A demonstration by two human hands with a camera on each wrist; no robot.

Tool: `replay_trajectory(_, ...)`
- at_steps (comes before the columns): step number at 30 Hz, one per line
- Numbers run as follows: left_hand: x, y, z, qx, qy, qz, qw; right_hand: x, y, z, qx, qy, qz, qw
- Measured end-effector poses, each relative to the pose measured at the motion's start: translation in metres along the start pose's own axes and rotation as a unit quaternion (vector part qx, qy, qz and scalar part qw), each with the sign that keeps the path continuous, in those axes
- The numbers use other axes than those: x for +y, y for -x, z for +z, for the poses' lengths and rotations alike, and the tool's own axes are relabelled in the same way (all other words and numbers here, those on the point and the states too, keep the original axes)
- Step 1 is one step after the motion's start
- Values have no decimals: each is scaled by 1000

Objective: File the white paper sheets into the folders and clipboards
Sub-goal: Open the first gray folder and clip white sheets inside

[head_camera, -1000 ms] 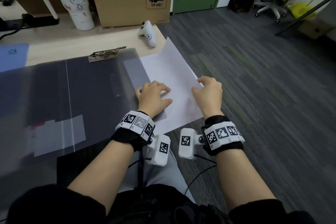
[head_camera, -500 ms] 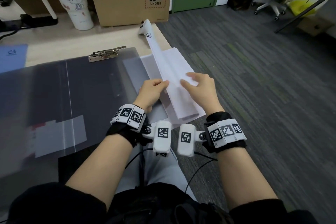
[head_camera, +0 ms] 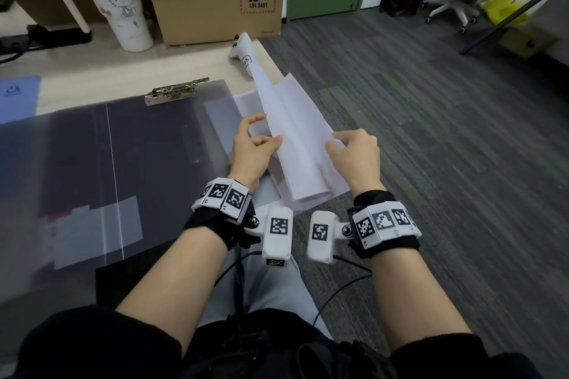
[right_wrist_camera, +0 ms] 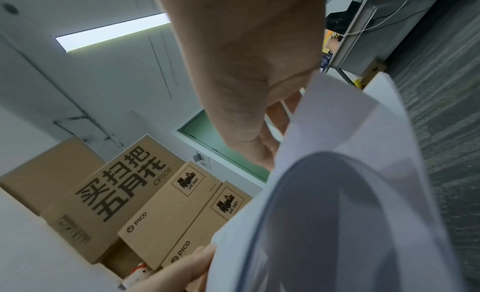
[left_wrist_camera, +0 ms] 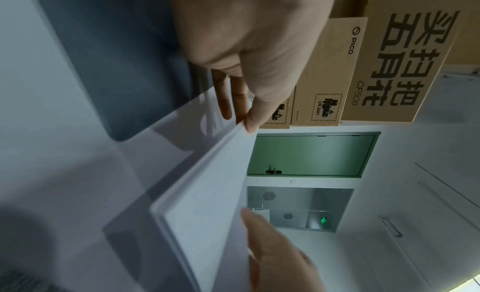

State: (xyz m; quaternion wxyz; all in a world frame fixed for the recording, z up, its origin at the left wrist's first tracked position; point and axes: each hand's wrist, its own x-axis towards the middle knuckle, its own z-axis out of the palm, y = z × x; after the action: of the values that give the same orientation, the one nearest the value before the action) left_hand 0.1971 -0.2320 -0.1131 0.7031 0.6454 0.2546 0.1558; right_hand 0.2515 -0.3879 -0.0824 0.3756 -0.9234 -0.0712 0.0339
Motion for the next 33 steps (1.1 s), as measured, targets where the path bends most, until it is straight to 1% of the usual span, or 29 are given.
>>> replay_trajectory(3, 1, 0, 0, -24, -16, 6, 1000, -13, 4, -5, -15, -72, -46, 996)
replay_trajectory(5, 3, 2, 0, -33, -20, 4, 999, -20, 6, -5, -57, -108, -53, 991)
replay_trajectory(7, 4, 4, -1, -35, -12, -1, 999, -26, 8, -2, -103, -127, -46, 985)
replay_trajectory(8, 6, 5, -1, -34, -7, -4, 999, -28, 9, 1, -118, -121, -43, 985)
replay_trajectory(10, 9, 6, -1, -43, 20, -13, 999, -34, 13, 8, -140, -65, -53, 987)
replay_trajectory(12, 15, 9, 0, -76, 48, -14, 996, -36, 15, 14, -148, -9, -64, 987)
replay_trajectory(13, 16, 11, -1, -87, 46, -14, 995, -37, 15, 14, -142, 13, -65, 988)
replay_trajectory(15, 18, 12, -6, -98, 40, -14, 994, -40, 13, 11, -97, 57, -55, 992)
replay_trajectory(17, 20, 9, -12, -91, 46, -20, 995, -45, 16, 2, -49, 62, -43, 996)
replay_trajectory(19, 22, 5, -20, -65, 51, -13, 997, -54, 21, -6, -8, 46, -42, 998)
replay_trajectory(21, 26, 3, -31, -32, 54, 1, 998, -65, 28, -12, 36, 36, -62, 997)
replay_trajectory(25, 29, 3, -52, 15, 97, -20, 995, -90, 37, -25, 125, 24, -124, 984)
replay_trajectory(27, 31, 4, -63, 23, 110, -25, 993, -103, 41, -29, 172, -8, -166, 971)
replay_trajectory(29, 37, 4, -72, 35, 119, -13, 992, -112, 40, -28, 207, -70, -217, 951)
replay_trajectory(31, 46, 3, -83, 41, 108, 11, 993, -118, 36, -19, 211, -154, -255, 931)
replay_trajectory(33, 59, 3, -94, 40, 77, 34, 996, -122, 35, -12, 198, -235, -264, 914)
